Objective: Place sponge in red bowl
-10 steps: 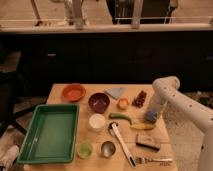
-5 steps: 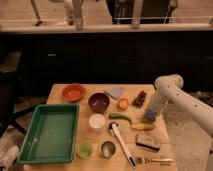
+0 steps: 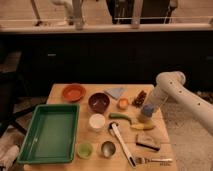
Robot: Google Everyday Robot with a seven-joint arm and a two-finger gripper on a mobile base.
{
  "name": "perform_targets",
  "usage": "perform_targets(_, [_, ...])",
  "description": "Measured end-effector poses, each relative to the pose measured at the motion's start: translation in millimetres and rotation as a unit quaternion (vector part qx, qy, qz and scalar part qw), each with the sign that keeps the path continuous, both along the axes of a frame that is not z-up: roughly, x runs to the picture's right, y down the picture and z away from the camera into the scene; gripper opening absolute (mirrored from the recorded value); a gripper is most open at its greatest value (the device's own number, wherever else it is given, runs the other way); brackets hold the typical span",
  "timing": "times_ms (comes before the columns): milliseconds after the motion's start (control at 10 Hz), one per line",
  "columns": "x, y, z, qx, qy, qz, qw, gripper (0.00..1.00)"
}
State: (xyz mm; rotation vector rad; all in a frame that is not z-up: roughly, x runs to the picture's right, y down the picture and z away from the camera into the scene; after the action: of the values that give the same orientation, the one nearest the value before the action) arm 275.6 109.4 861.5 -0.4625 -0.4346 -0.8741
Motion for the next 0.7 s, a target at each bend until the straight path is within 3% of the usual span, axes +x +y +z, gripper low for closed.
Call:
perform_targets(400, [-18,-30,-9.4,0.033,-0.023,0.063,0.9972,0.00])
perform_targets(700, [-31,-53,-19.0,0.053,-0.060,0.114,0.9903,0.00])
